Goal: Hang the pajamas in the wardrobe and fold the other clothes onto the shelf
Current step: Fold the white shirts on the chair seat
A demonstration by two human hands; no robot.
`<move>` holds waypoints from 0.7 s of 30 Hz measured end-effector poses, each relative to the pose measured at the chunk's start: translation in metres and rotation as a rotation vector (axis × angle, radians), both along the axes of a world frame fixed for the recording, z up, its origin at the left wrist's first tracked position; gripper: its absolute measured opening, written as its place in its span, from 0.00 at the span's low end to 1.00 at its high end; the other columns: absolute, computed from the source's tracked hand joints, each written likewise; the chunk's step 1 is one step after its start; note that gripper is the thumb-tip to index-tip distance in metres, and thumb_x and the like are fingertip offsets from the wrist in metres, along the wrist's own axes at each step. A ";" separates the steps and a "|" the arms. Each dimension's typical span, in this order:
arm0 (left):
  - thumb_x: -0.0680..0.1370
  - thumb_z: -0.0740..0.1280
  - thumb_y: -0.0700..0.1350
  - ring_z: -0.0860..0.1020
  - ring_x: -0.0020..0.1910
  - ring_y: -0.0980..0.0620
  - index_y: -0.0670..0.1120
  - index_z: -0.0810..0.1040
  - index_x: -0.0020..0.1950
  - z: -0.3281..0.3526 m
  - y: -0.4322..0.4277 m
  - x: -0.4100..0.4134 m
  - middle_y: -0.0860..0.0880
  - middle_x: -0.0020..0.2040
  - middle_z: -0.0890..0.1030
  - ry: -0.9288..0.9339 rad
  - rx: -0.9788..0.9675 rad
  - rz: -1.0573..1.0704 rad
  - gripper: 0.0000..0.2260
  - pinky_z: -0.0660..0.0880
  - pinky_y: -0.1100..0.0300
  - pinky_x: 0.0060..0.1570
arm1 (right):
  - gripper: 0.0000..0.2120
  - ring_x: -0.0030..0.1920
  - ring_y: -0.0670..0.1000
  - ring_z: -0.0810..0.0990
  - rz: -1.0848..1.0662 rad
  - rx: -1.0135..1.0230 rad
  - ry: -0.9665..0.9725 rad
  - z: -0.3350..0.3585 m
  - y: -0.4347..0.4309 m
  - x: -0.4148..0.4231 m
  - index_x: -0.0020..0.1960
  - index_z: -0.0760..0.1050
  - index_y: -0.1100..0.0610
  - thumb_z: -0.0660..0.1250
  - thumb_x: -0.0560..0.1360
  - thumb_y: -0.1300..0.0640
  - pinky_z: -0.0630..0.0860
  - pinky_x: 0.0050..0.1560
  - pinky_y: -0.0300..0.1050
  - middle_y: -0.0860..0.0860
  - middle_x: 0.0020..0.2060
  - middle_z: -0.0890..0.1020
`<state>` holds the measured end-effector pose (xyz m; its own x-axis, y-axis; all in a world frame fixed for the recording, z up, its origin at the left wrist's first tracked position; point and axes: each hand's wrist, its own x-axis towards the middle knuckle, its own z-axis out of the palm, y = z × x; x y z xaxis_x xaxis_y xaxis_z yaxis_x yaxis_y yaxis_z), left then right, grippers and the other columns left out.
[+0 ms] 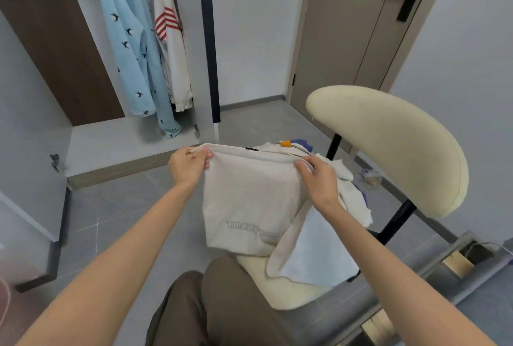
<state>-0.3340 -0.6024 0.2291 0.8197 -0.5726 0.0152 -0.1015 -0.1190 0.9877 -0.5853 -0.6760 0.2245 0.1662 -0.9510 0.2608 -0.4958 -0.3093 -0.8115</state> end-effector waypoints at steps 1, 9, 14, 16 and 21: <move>0.73 0.68 0.40 0.78 0.26 0.62 0.46 0.77 0.36 0.001 -0.012 0.001 0.52 0.34 0.82 0.006 0.001 0.009 0.06 0.79 0.66 0.37 | 0.09 0.48 0.48 0.77 -0.015 0.002 0.010 0.001 -0.012 0.005 0.51 0.80 0.54 0.63 0.78 0.52 0.69 0.47 0.42 0.48 0.47 0.82; 0.71 0.68 0.38 0.79 0.33 0.50 0.37 0.79 0.44 -0.023 -0.101 0.014 0.42 0.38 0.83 0.100 0.109 -0.004 0.05 0.80 0.52 0.49 | 0.12 0.51 0.56 0.78 -0.070 0.102 0.189 -0.025 -0.104 0.025 0.54 0.79 0.56 0.62 0.79 0.51 0.68 0.44 0.45 0.55 0.48 0.82; 0.69 0.68 0.37 0.79 0.38 0.45 0.41 0.77 0.35 -0.065 -0.138 0.022 0.42 0.35 0.81 0.138 0.219 -0.040 0.03 0.78 0.47 0.51 | 0.13 0.55 0.57 0.77 -0.088 0.197 0.285 -0.063 -0.140 0.033 0.58 0.77 0.56 0.61 0.79 0.51 0.68 0.48 0.45 0.55 0.54 0.81; 0.70 0.67 0.37 0.82 0.44 0.42 0.44 0.74 0.32 -0.085 -0.148 0.026 0.43 0.35 0.81 0.148 0.287 -0.050 0.07 0.77 0.49 0.52 | 0.13 0.55 0.57 0.77 -0.078 0.236 0.296 -0.078 -0.148 0.034 0.57 0.78 0.56 0.60 0.79 0.52 0.69 0.49 0.45 0.55 0.54 0.81; 0.77 0.64 0.40 0.75 0.61 0.41 0.39 0.64 0.70 -0.122 -0.156 0.011 0.39 0.62 0.76 0.119 0.486 -0.337 0.22 0.71 0.53 0.59 | 0.13 0.59 0.58 0.74 -0.040 0.304 0.362 -0.099 -0.158 0.032 0.60 0.76 0.59 0.60 0.80 0.54 0.70 0.60 0.49 0.57 0.56 0.81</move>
<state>-0.3230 -0.7581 0.1067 0.5717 -0.7195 -0.3942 -0.1045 -0.5405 0.8349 -0.5529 -0.8342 0.1256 0.1572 -0.9827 -0.0981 -0.7700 -0.0598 -0.6352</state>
